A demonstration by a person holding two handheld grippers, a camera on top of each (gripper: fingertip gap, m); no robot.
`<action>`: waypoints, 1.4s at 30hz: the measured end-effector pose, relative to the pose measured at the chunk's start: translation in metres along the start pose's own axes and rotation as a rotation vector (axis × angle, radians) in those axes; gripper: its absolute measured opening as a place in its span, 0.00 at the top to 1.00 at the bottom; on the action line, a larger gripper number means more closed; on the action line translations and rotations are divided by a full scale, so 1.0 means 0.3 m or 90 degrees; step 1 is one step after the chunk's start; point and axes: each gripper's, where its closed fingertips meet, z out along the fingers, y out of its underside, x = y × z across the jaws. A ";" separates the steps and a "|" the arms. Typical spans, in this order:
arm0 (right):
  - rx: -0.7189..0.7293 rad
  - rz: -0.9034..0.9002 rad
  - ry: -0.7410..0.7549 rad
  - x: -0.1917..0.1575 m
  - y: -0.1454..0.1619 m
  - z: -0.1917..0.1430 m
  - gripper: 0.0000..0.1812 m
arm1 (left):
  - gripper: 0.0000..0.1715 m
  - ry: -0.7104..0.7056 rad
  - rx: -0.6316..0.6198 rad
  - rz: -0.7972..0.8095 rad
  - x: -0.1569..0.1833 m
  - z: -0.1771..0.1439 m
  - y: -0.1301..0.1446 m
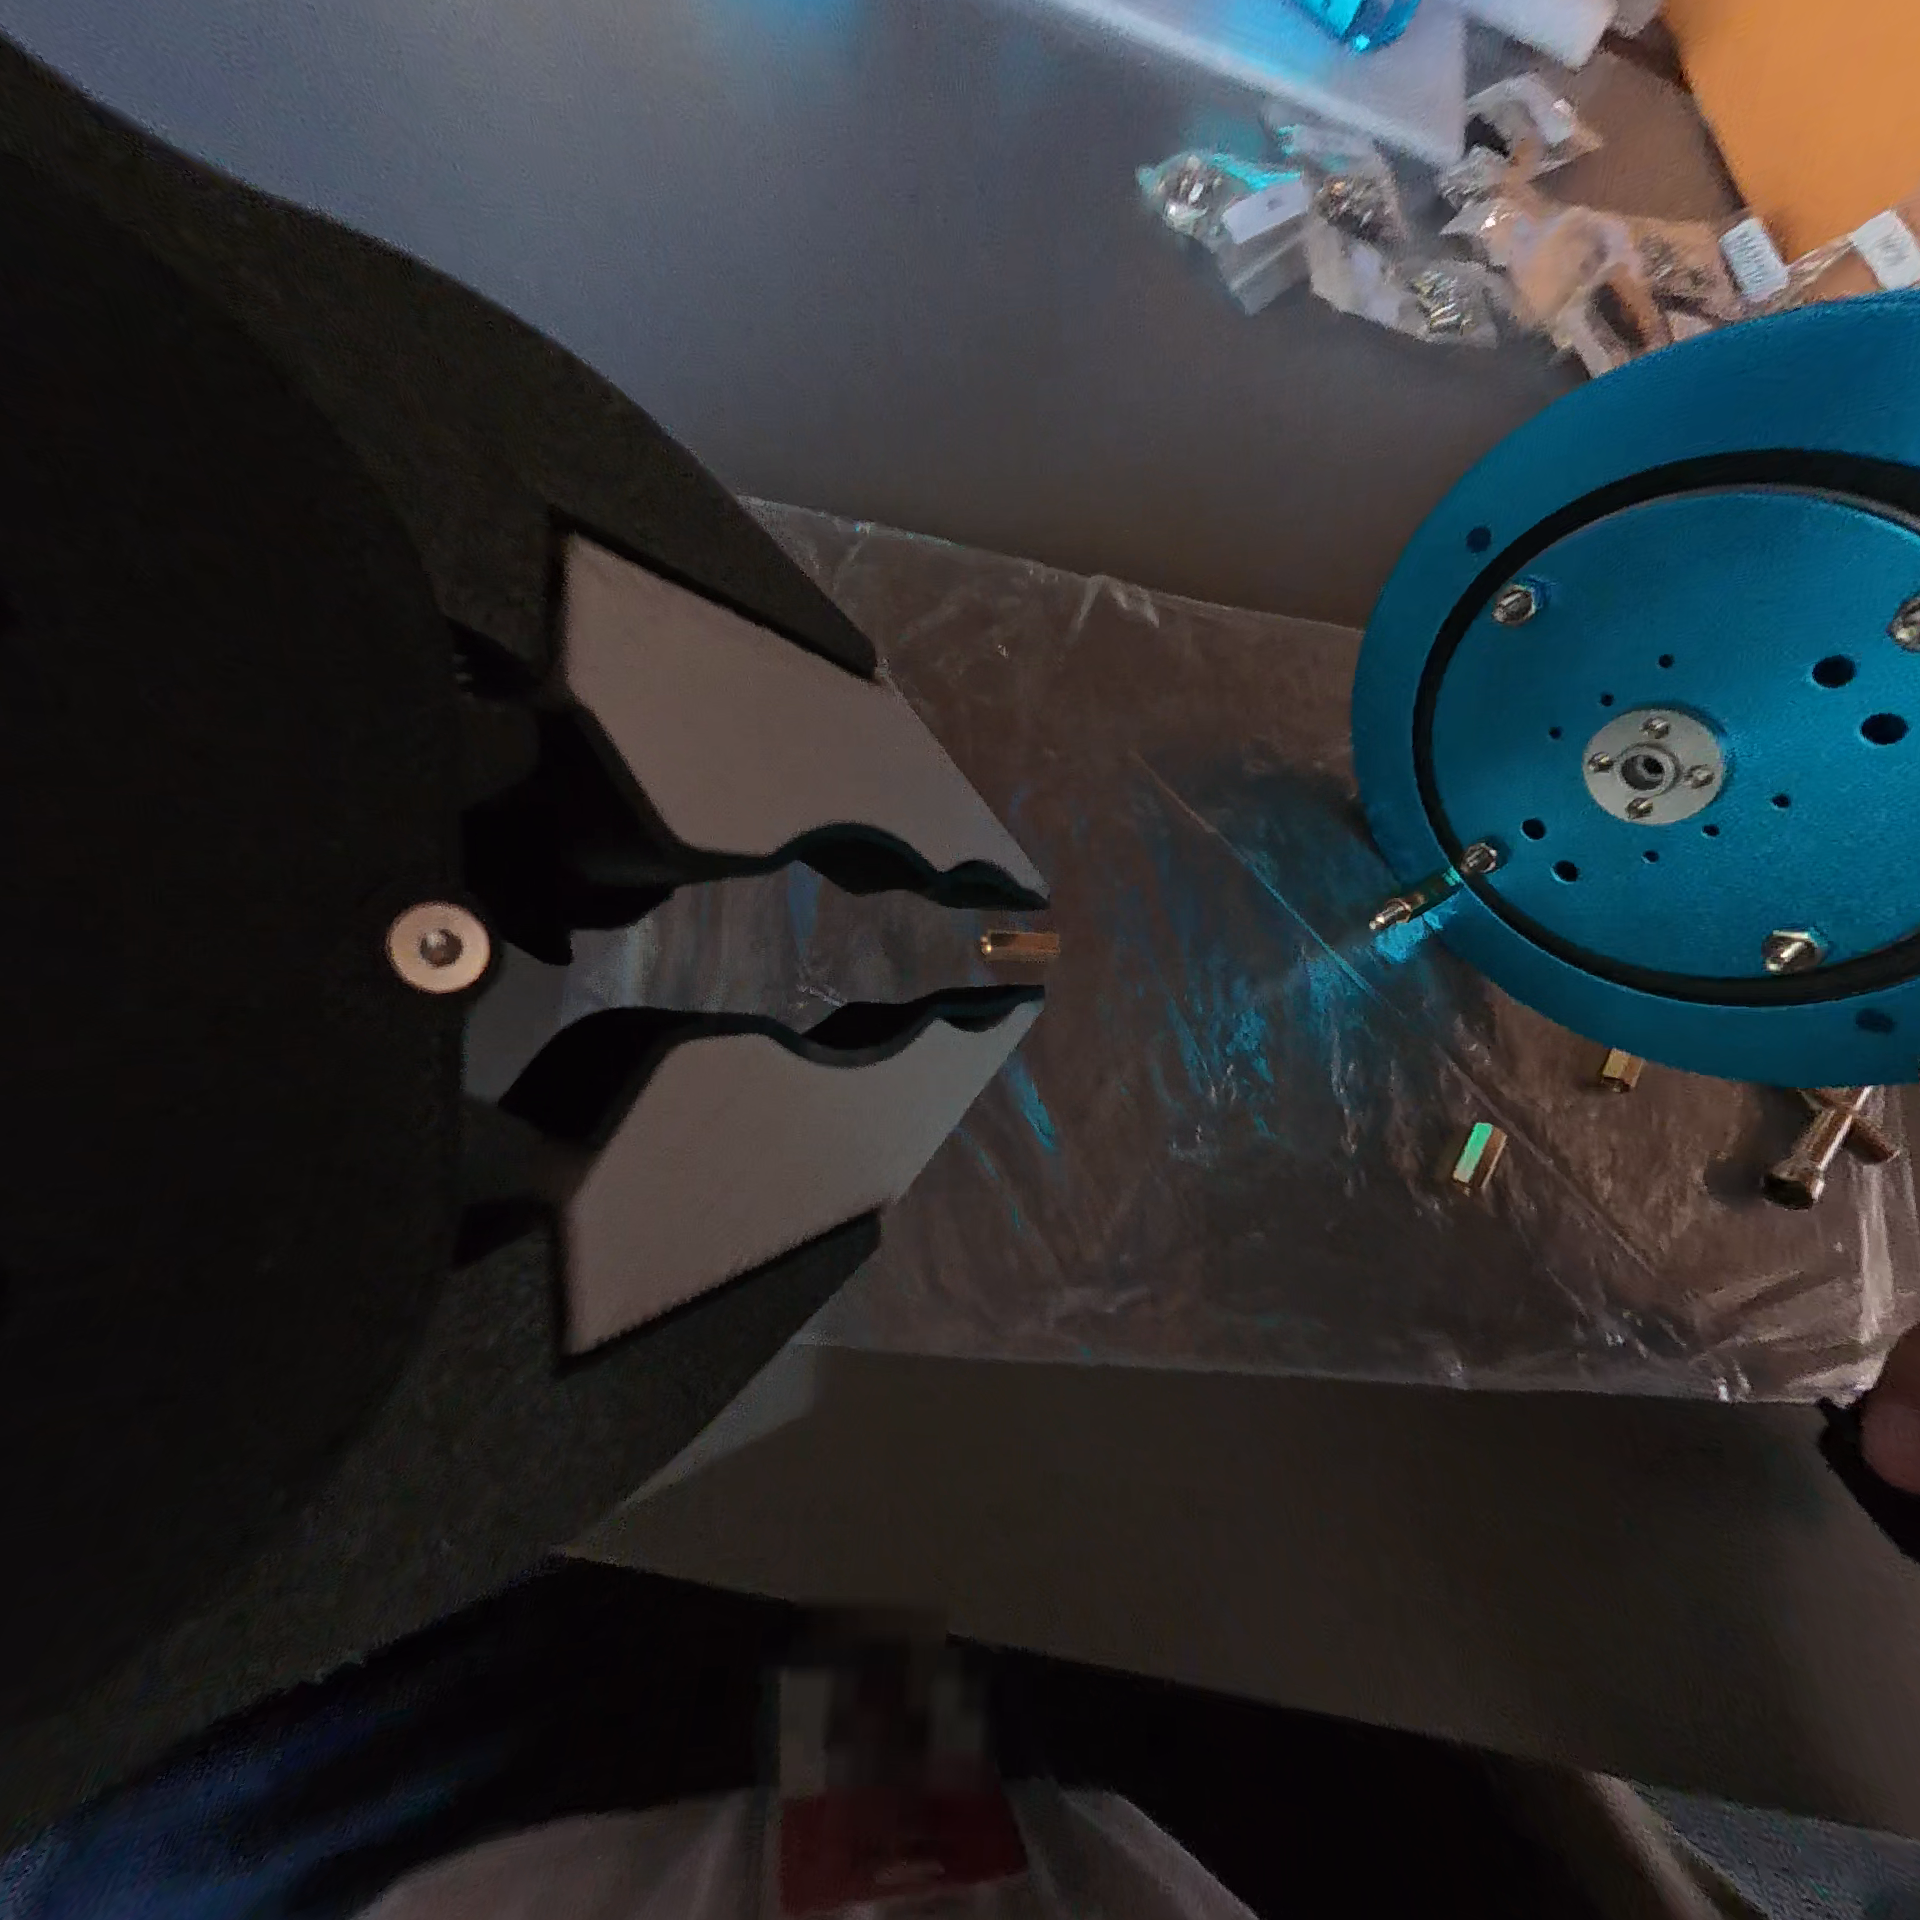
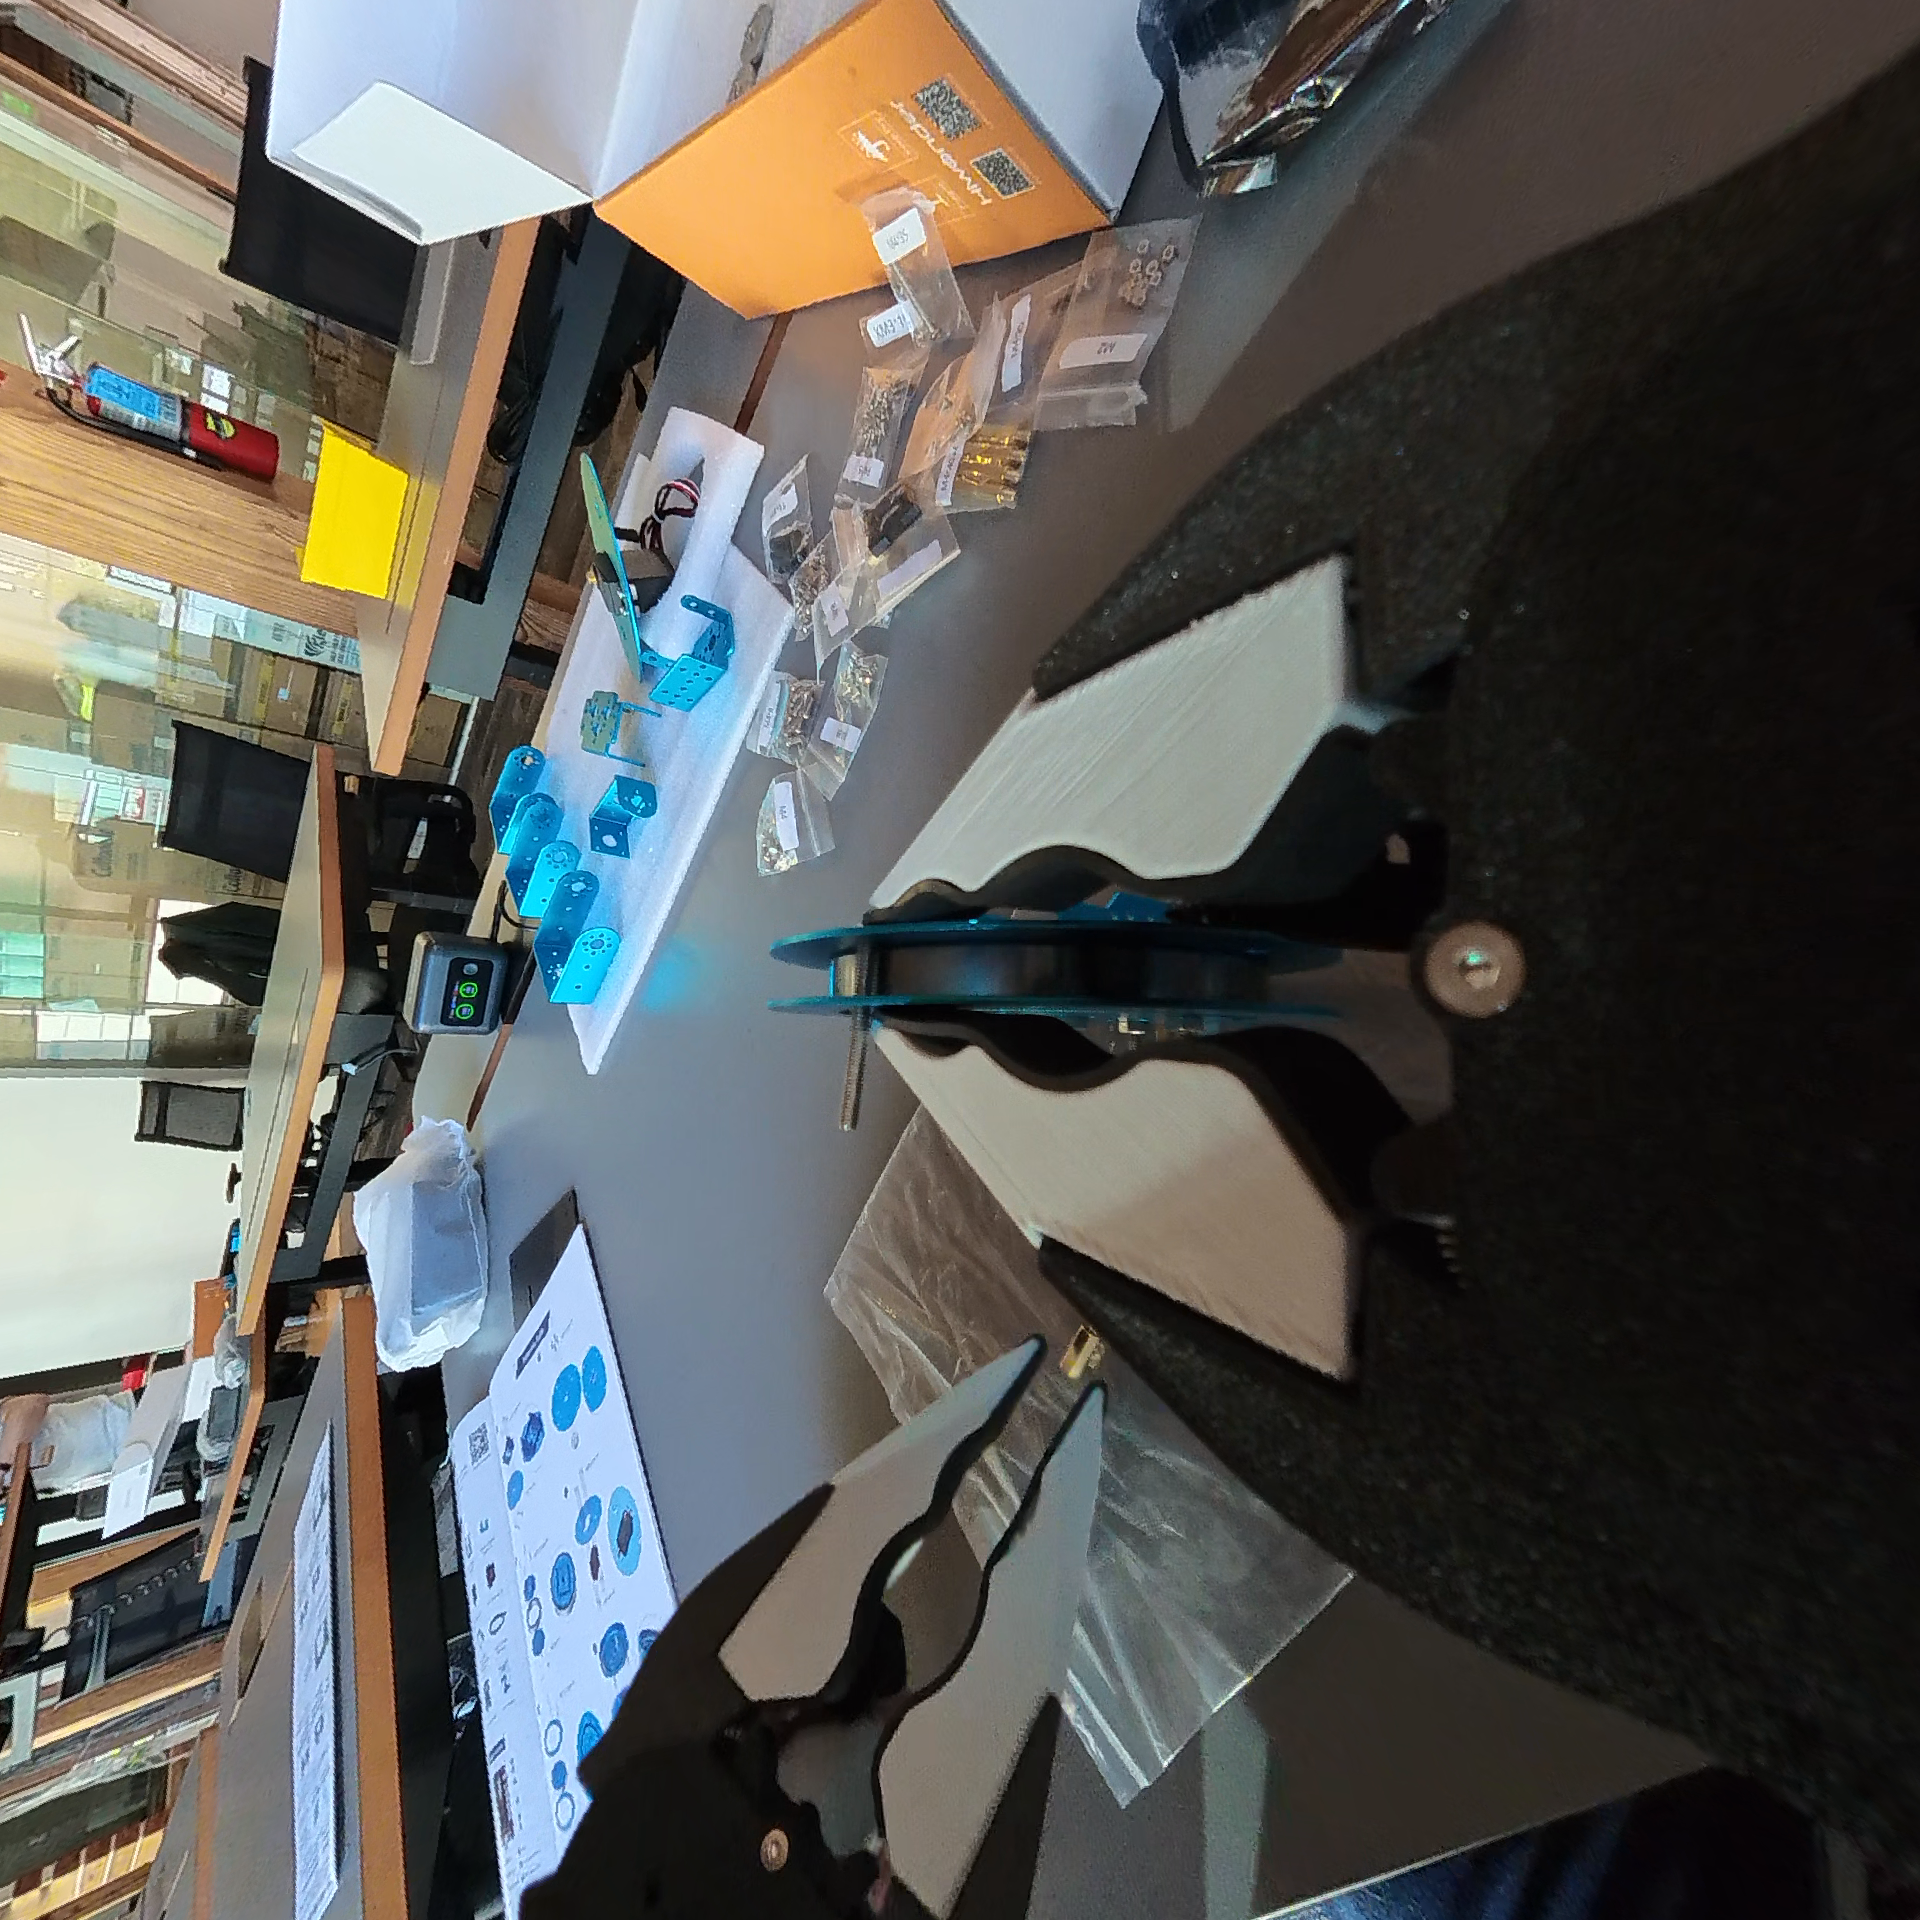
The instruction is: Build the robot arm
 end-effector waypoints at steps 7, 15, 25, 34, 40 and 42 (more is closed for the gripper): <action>0.004 -0.004 0.000 0.000 0.001 -0.008 0.92 | 0.97 0.060 -0.017 0.098 0.002 0.022 0.016; 0.012 -0.010 0.008 -0.004 0.001 -0.011 0.92 | 0.97 0.118 0.049 -0.130 -0.026 -0.042 -0.159; 0.027 -0.060 0.025 -0.035 -0.002 -0.017 0.92 | 0.97 0.203 0.055 -0.360 -0.081 -0.062 -0.358; 0.026 -0.059 0.024 -0.027 -0.001 -0.025 0.92 | 0.97 0.193 0.035 -0.367 -0.094 -0.076 -0.374; 0.024 -0.065 0.027 -0.030 0.000 -0.027 0.92 | 0.97 0.213 0.034 -0.392 -0.090 -0.065 -0.377; 0.025 -0.061 0.027 -0.027 0.000 -0.028 0.92 | 0.97 0.223 0.037 -0.408 -0.091 -0.064 -0.381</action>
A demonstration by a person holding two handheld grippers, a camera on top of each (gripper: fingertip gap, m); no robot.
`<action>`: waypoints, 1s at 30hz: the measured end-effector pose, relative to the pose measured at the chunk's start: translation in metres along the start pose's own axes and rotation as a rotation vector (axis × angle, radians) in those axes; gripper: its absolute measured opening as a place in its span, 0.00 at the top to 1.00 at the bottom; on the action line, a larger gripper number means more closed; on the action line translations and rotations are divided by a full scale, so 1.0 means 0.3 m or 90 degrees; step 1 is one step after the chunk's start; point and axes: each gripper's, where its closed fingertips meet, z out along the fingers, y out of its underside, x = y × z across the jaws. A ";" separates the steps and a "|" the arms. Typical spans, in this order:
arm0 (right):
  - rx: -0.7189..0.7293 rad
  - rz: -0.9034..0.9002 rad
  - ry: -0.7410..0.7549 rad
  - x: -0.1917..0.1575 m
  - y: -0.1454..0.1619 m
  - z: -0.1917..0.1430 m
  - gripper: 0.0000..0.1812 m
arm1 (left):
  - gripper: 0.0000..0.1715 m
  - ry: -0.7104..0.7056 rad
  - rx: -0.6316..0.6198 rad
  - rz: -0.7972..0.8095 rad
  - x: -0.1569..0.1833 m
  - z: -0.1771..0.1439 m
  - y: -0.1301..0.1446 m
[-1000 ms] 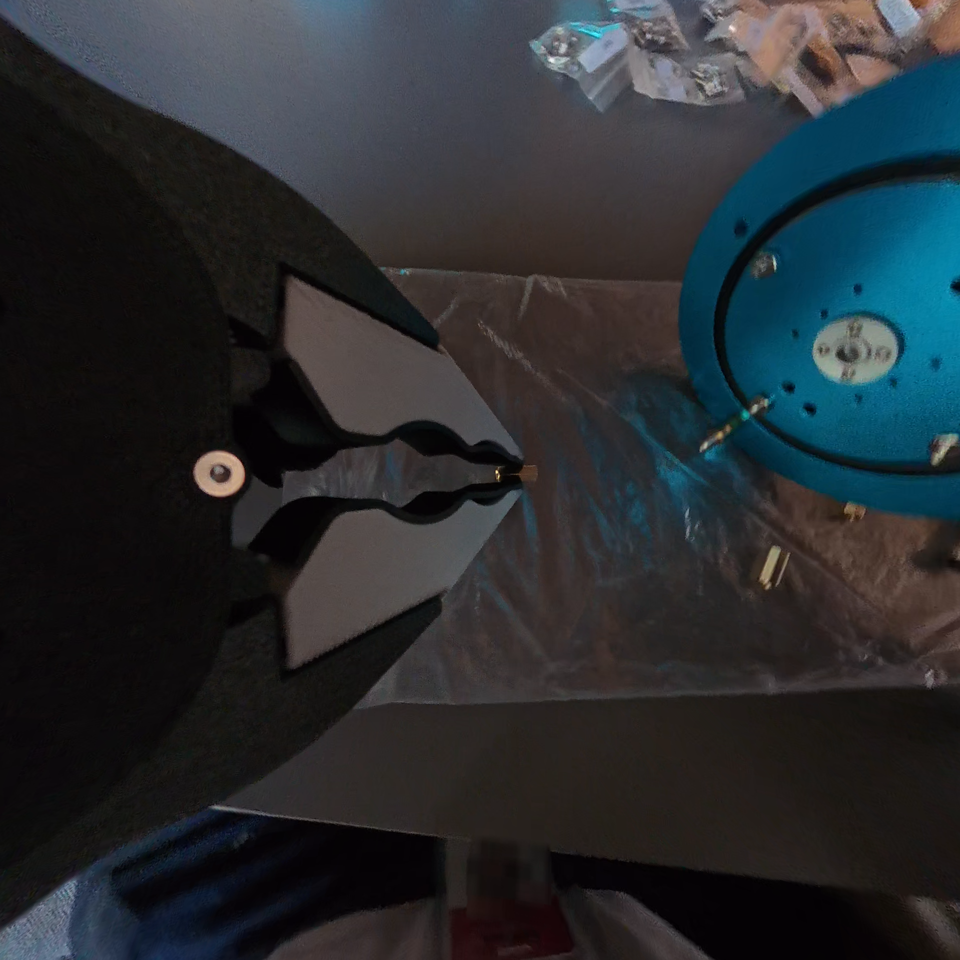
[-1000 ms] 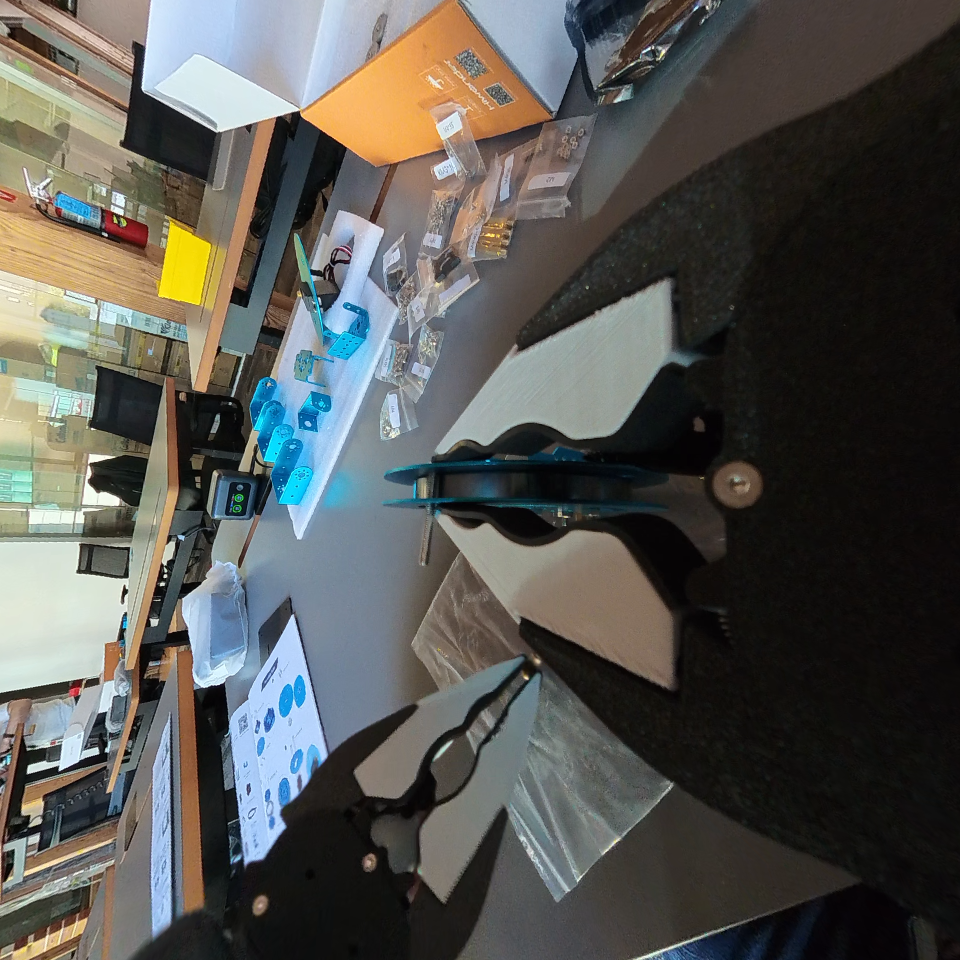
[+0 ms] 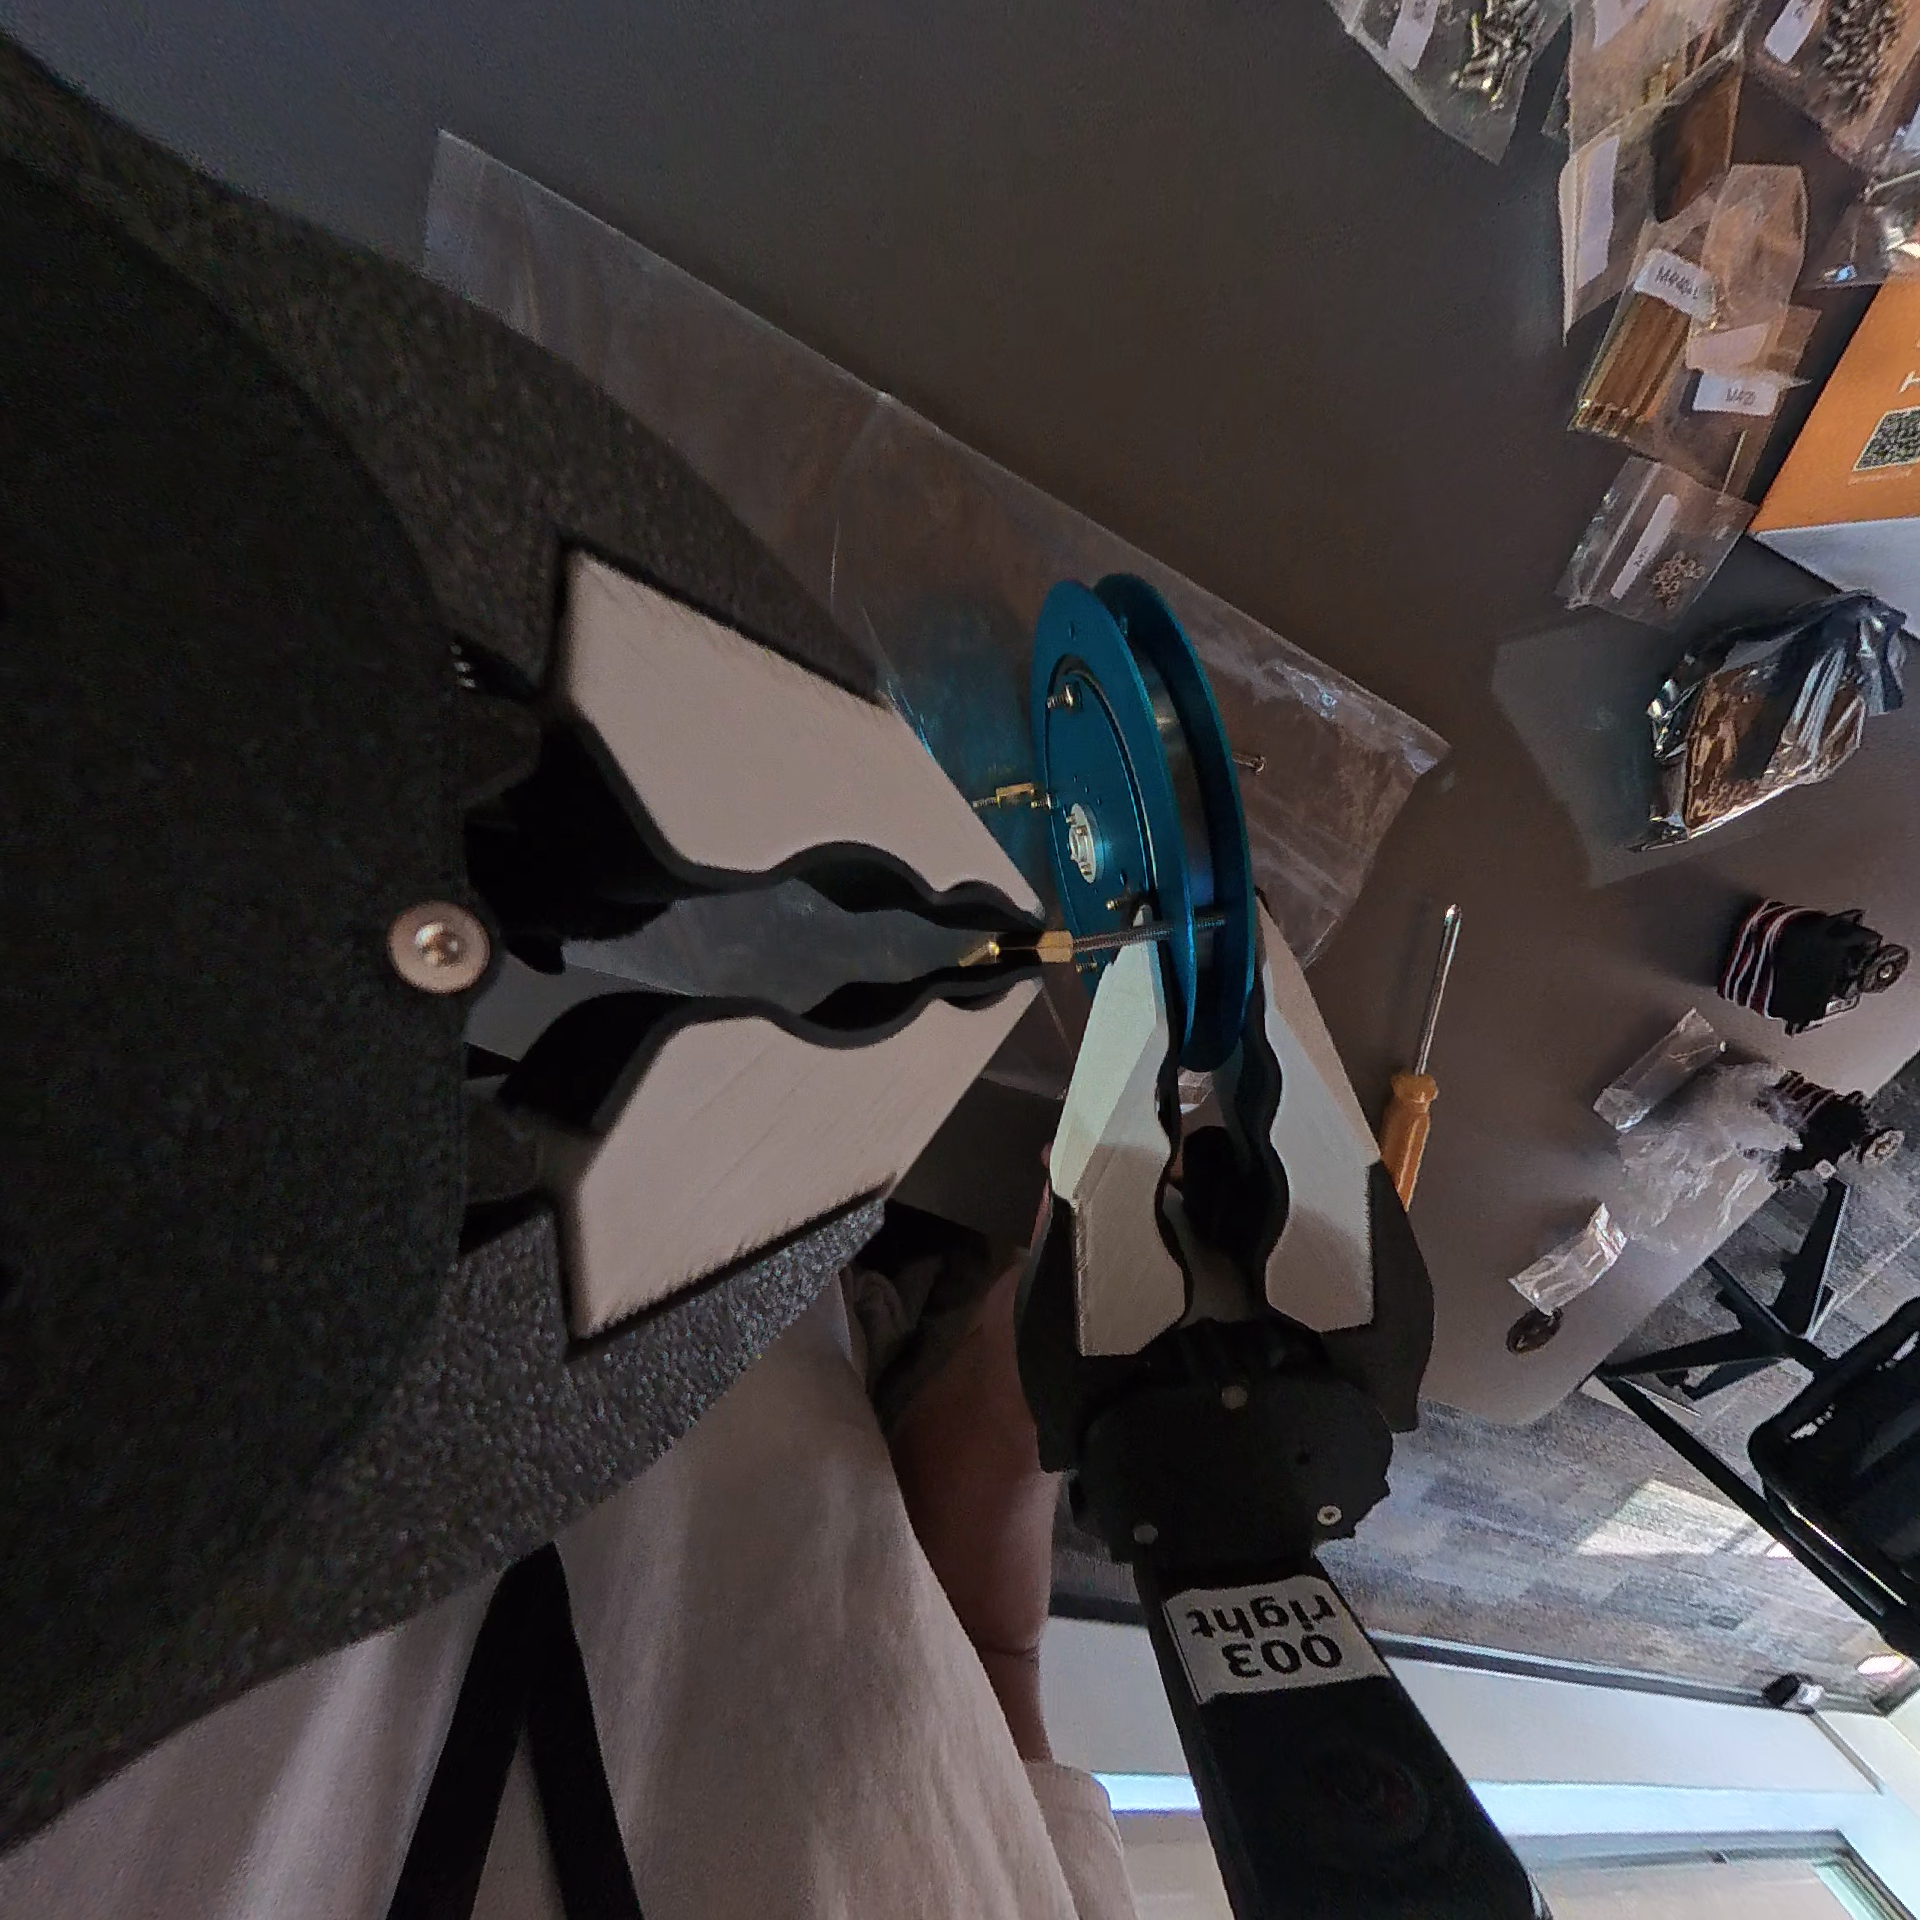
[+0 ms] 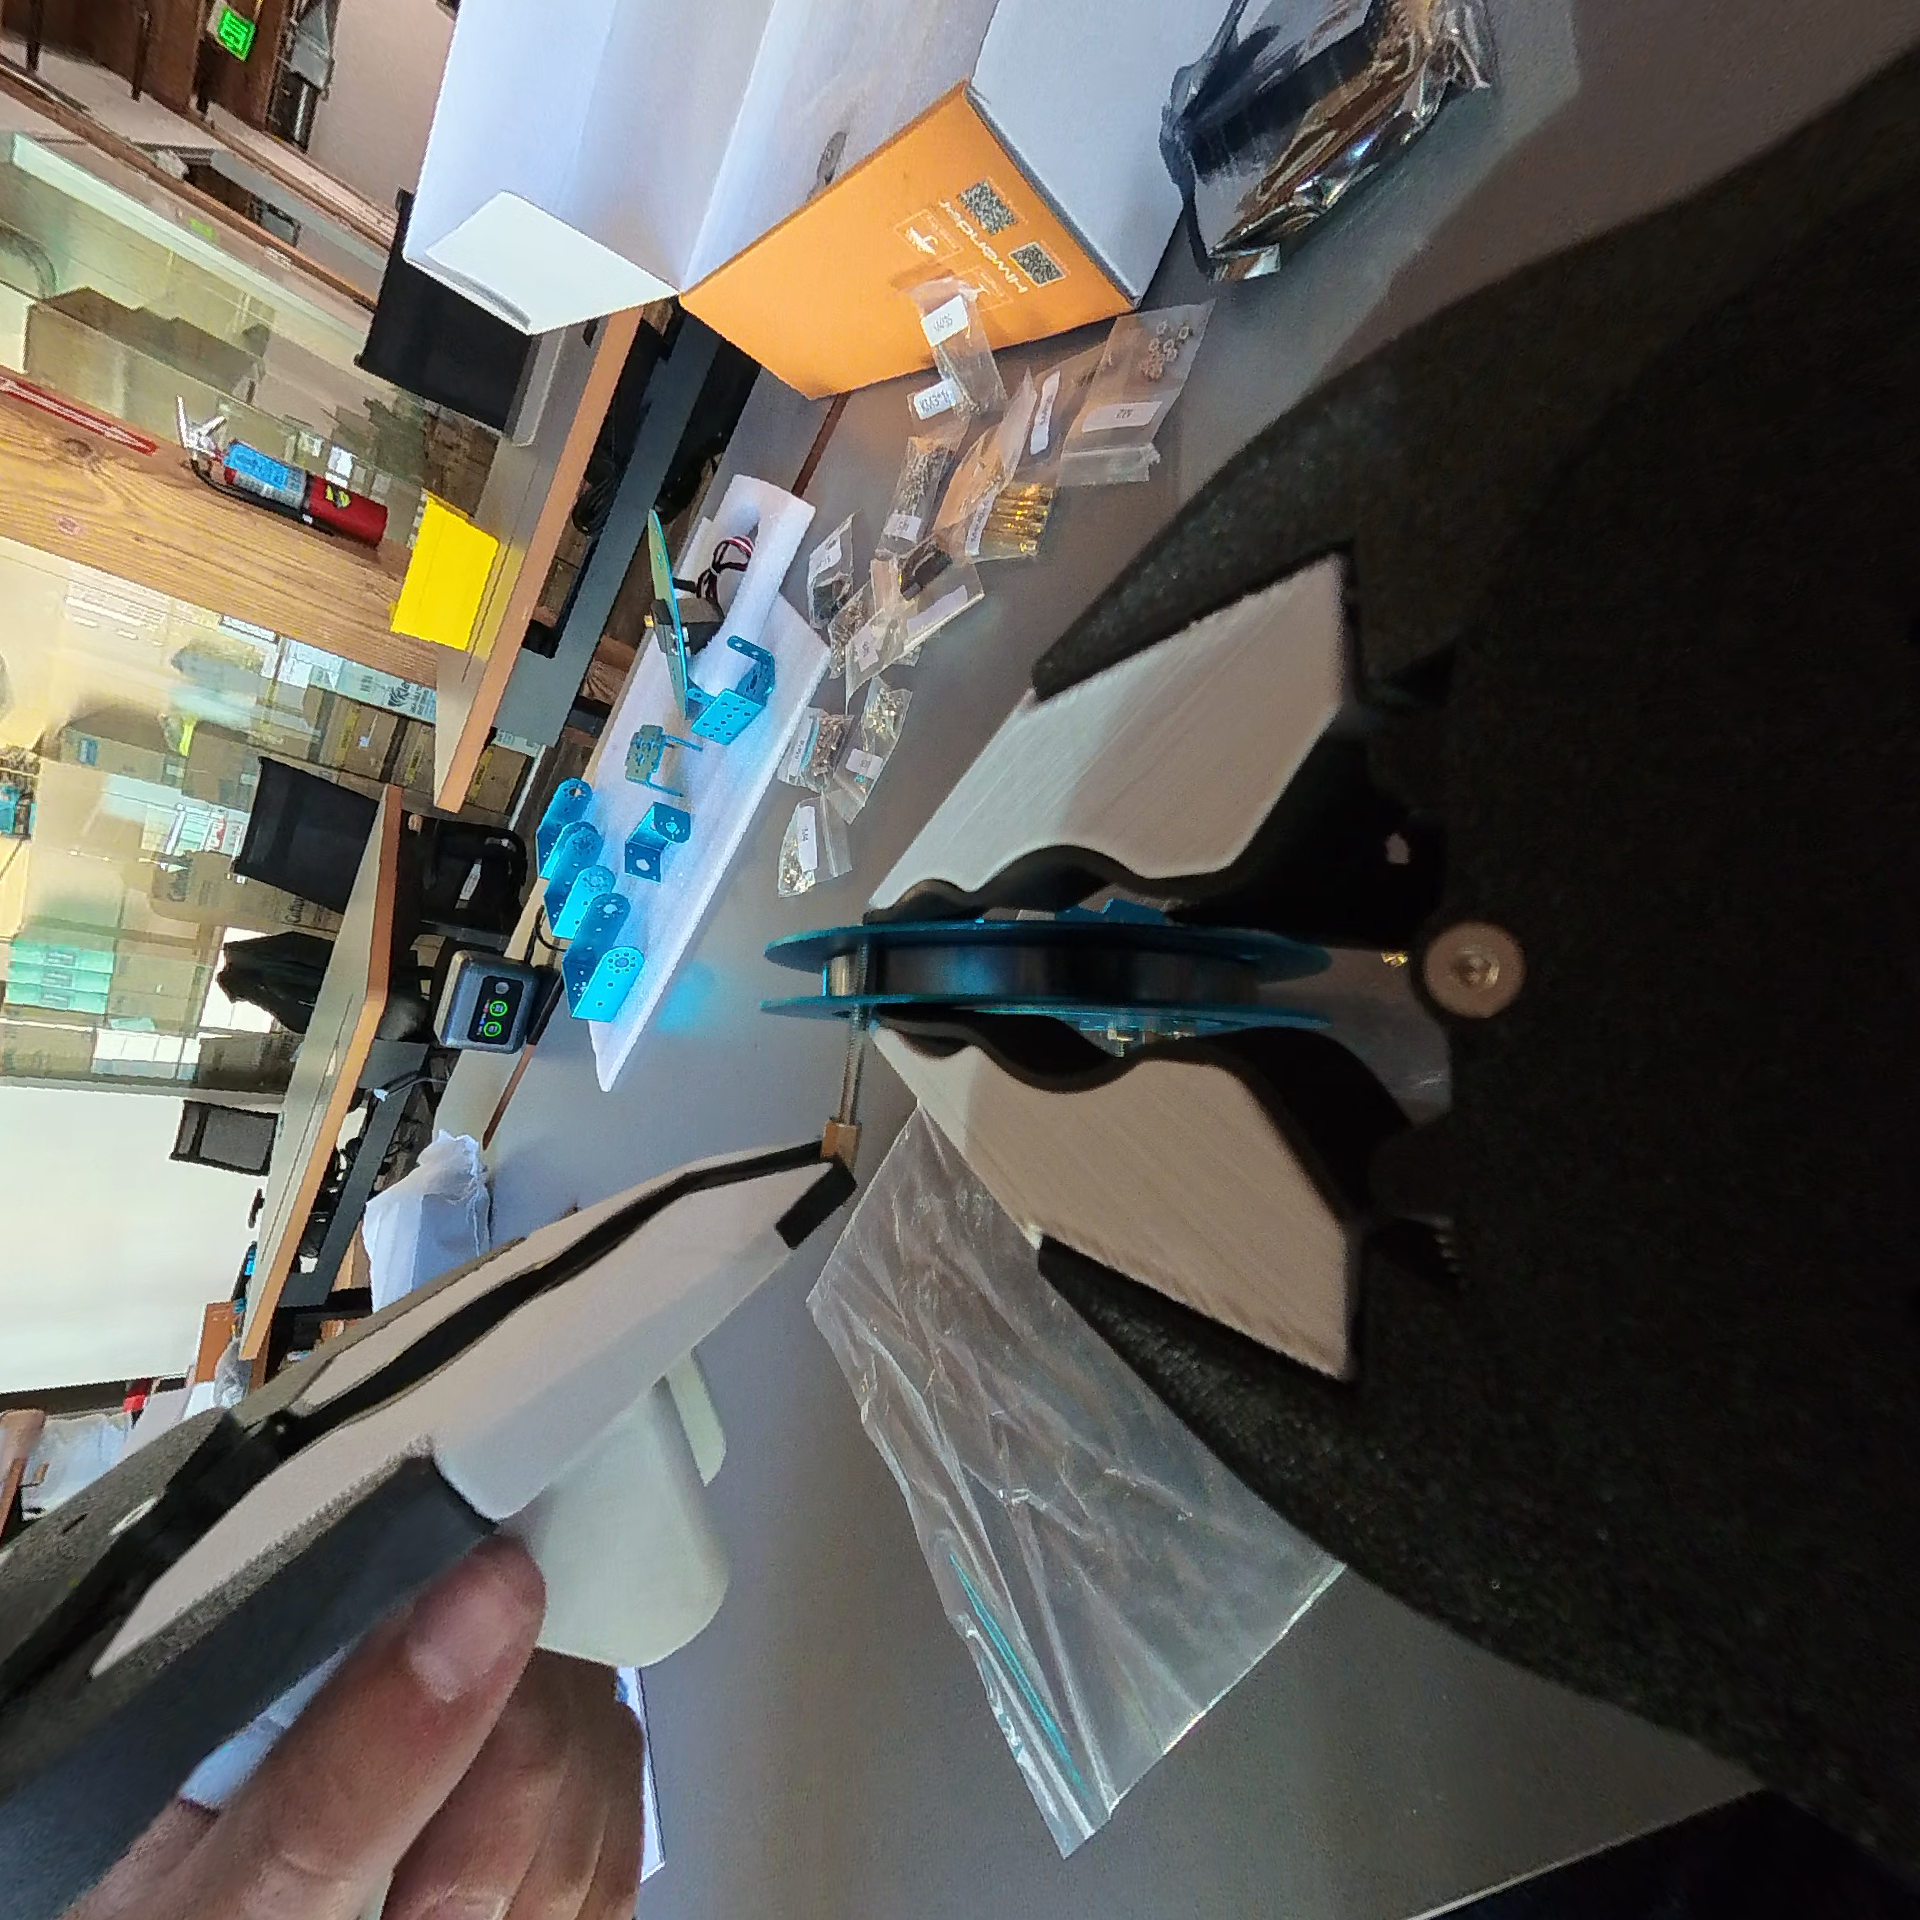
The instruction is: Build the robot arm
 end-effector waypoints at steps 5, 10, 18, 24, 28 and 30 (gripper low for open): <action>0.000 0.002 -0.001 0.001 0.001 -0.002 0.92 | 0.97 0.066 0.010 -0.073 0.002 0.000 -0.001; 0.000 0.002 -0.001 0.002 0.001 -0.002 0.92 | 0.97 0.135 0.025 -0.150 0.003 0.001 -0.002; 0.002 -0.003 -0.003 0.000 0.001 -0.003 0.92 | 0.98 0.252 0.042 -0.269 0.005 -0.003 -0.002; 0.002 -0.002 -0.003 0.006 0.002 -0.004 0.92 | 0.98 0.340 0.058 -0.364 0.005 -0.001 -0.008; 0.002 -0.003 -0.002 0.009 0.002 -0.004 0.92 | 0.98 0.392 0.070 -0.425 0.005 -0.002 -0.013; 0.002 -0.002 -0.004 0.010 0.002 -0.003 0.92 | 0.98 0.422 0.075 -0.456 0.004 -0.001 -0.014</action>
